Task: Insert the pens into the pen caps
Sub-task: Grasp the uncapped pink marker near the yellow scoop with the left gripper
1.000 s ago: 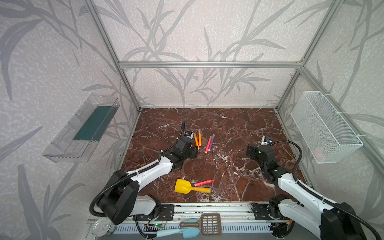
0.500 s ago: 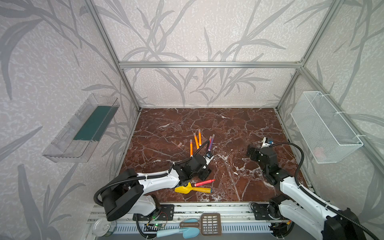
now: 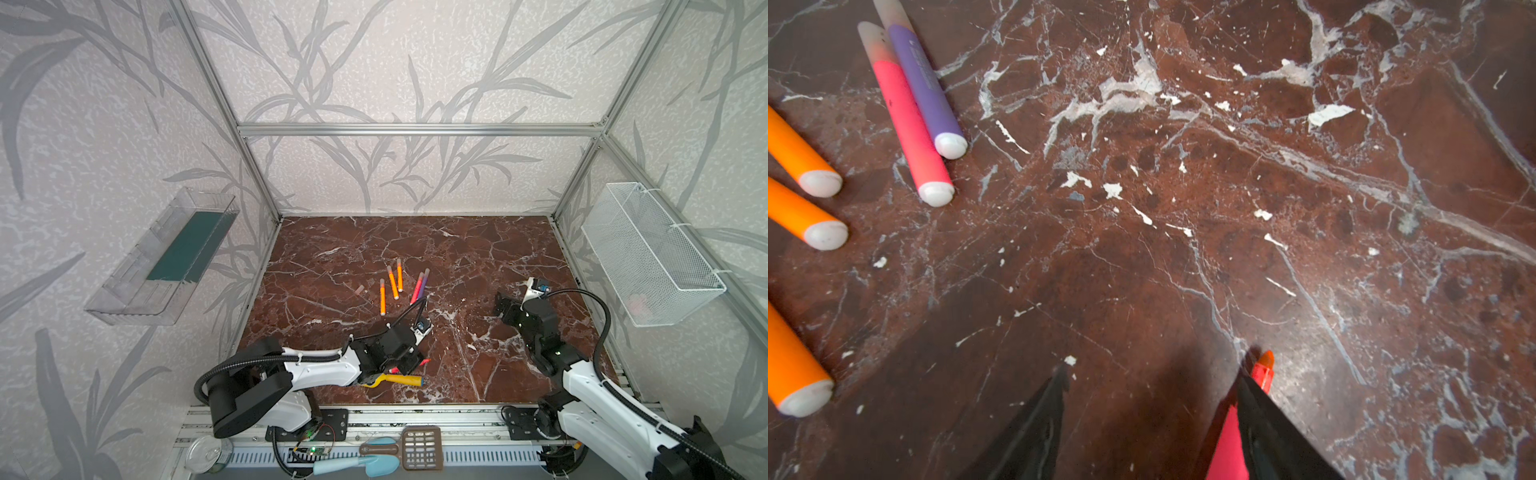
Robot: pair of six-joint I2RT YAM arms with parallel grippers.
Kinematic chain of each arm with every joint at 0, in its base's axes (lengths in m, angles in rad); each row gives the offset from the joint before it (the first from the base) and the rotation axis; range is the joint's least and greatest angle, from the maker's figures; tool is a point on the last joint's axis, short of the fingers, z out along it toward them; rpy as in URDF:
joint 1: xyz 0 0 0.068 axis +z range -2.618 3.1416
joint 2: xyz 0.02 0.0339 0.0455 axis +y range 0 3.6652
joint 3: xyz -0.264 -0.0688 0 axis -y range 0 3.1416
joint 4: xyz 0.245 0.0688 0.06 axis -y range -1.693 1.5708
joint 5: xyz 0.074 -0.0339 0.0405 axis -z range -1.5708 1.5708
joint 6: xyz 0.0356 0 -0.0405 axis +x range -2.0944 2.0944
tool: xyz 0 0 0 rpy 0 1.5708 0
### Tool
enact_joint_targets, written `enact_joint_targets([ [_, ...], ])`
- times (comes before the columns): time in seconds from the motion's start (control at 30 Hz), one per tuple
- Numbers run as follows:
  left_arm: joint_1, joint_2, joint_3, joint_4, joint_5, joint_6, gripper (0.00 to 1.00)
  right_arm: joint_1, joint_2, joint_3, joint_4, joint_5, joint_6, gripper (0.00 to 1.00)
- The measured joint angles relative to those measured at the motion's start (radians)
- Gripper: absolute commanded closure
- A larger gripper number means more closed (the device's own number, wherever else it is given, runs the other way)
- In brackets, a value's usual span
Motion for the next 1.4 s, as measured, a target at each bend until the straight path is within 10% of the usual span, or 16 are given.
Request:
enact_joint_targets([
  [0.53, -0.091, 0.034, -0.047, 0.081, -0.084, -0.034, 0.32, 0.0, -0.005, 0.0, -0.001, -0.011, 0.0, 0.01],
  [1.07, -0.098, 0.129, 0.0, 0.056, -0.304, -0.11, 0.78, 0.0, -0.005, 0.0, -0.001, -0.014, 0.0, 0.01],
  [1.4, 0.005, 0.182, 0.058, 0.054, -0.286, -0.131, 0.9, 0.0, -0.005, 0.0, -0.001, -0.014, 0.0, 0.01],
])
